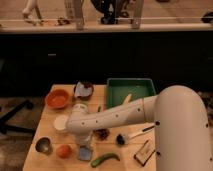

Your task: Place sponge in red bowl

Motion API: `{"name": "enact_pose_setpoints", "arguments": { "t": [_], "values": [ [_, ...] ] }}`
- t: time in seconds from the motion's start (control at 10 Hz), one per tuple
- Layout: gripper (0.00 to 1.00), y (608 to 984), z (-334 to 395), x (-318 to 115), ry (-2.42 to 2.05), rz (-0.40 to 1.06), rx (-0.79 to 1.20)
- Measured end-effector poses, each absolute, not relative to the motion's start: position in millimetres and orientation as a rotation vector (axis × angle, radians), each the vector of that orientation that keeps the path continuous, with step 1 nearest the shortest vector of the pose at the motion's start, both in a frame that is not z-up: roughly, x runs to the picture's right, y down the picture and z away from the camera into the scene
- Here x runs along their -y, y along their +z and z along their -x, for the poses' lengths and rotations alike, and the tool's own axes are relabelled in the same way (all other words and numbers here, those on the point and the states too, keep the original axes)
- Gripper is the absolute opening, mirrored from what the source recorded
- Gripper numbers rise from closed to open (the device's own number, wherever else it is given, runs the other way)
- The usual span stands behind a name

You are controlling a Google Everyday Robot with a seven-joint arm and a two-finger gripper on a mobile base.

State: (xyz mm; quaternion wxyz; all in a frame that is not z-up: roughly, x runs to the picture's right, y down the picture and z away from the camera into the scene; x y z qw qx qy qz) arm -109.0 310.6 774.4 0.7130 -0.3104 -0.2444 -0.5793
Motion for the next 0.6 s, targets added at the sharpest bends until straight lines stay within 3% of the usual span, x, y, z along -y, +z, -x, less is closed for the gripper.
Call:
{"name": "enact_pose_setpoints", "arguments": {
  "t": [0.6],
  "values": [
    [0.0, 768.4, 119.8, -299.6, -1.326, 0.672, 0.521]
  ]
}}
